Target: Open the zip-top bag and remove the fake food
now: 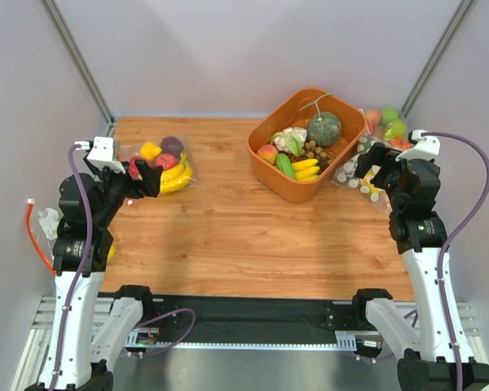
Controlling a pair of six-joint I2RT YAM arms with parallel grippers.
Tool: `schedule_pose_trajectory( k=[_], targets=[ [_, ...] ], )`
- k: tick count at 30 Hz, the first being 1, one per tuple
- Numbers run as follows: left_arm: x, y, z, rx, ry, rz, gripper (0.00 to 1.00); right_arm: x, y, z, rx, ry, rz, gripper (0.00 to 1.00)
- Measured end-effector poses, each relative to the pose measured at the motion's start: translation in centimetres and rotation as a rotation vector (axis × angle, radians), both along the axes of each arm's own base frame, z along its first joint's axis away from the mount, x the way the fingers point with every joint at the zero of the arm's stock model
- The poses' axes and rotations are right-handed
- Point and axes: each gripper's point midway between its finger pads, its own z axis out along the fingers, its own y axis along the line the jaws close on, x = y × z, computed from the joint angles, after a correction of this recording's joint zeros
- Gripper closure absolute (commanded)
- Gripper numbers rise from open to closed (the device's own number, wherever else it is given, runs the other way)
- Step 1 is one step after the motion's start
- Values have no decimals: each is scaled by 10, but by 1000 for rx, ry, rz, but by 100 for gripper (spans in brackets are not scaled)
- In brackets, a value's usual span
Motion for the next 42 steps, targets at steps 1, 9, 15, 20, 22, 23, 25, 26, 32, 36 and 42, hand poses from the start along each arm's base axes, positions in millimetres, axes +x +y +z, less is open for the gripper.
schedule_pose_trajectory(
  k=[1,9,15,20,22,23,25,26,32,36,42],
  targets=[
    [0,1,0,-2,1,4,1,0,0,0,-1,0,-1,0],
    [2,6,-2,1,4,38,1,-1,-3,-1,-11,4,-16,0],
    [3,12,-5,5,10,68,1,-1,-7,1,-18,-3,-33,0],
    [6,27,-12,14,30,155,1,-4,-9,8,-43,-29,-33,0],
    [8,32,-14,20,38,187,1,-4,-7,9,-50,-40,-21,0],
    [8,34,-15,22,40,198,0,-4,-7,10,-52,-44,-17,0],
    [8,37,-16,25,46,213,1,0,-4,9,-54,-44,-4,0],
    [8,38,-17,27,49,219,1,4,-3,6,-52,-35,5,0],
    [7,45,-23,37,69,256,1,26,7,-17,-48,53,46,0],
    [7,47,-25,40,75,268,1,31,12,-25,-51,79,57,0],
    [7,47,-26,41,77,270,1,36,2,-33,-67,106,-5,0]
  ],
)
